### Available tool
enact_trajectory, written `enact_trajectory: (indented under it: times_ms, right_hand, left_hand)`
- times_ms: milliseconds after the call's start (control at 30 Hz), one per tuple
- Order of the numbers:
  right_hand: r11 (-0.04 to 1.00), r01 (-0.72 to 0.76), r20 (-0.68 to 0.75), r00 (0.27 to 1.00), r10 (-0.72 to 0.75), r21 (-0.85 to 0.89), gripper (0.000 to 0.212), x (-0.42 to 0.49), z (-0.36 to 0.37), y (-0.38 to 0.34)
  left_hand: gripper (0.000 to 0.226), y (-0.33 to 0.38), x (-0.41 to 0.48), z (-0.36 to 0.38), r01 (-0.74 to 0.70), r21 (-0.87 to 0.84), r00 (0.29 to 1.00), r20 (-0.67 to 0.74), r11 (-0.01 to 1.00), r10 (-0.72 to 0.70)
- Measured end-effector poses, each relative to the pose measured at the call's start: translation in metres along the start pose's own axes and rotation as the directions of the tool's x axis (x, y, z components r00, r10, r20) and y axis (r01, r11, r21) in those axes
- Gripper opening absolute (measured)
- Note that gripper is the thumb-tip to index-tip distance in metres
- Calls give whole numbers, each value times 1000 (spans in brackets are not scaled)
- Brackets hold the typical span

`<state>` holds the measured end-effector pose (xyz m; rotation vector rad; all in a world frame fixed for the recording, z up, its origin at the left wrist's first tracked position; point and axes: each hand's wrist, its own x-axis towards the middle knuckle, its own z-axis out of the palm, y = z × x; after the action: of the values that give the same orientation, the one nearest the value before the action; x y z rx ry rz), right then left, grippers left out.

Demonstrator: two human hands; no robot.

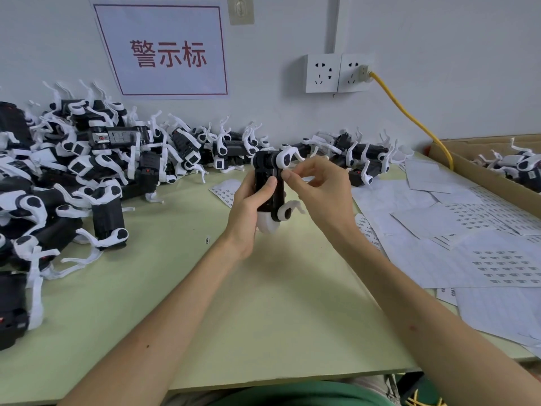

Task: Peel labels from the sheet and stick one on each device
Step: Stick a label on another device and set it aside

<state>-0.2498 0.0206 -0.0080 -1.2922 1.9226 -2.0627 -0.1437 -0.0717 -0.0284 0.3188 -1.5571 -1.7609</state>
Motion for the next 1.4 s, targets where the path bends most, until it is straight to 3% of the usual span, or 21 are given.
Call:
enact_trajectory:
  times_ms: [233, 433, 633, 900, 1400]
  right_hand:
    - [998, 35, -42, 999, -33, 42, 11, -1, 3, -3]
    - [997, 57, -26, 998, -56, 44, 22, 1, 1, -4]
    - [995, 101, -4, 995, -101, -9, 21, -1, 3, -2]
    - [996, 88, -29, 996, -89, -8, 21, 0, 2, 0]
    - [997, 75, -27, 997, -76, -17, 22, 2, 0, 1]
  left_hand:
    - [30, 2, 1, -3, 88, -102, 996, 31, 991, -85]
    - [31, 0, 2, -2, 53, -47, 998, -40, 997, -55]
    - [33, -2, 2, 0, -2, 21, 998, -68, 1000, 4]
    - [31, -6, 1, 1, -96, 94, 994, -50, 991, 101]
    - [28, -8, 0, 0, -126, 140, 992, -10, 982, 128]
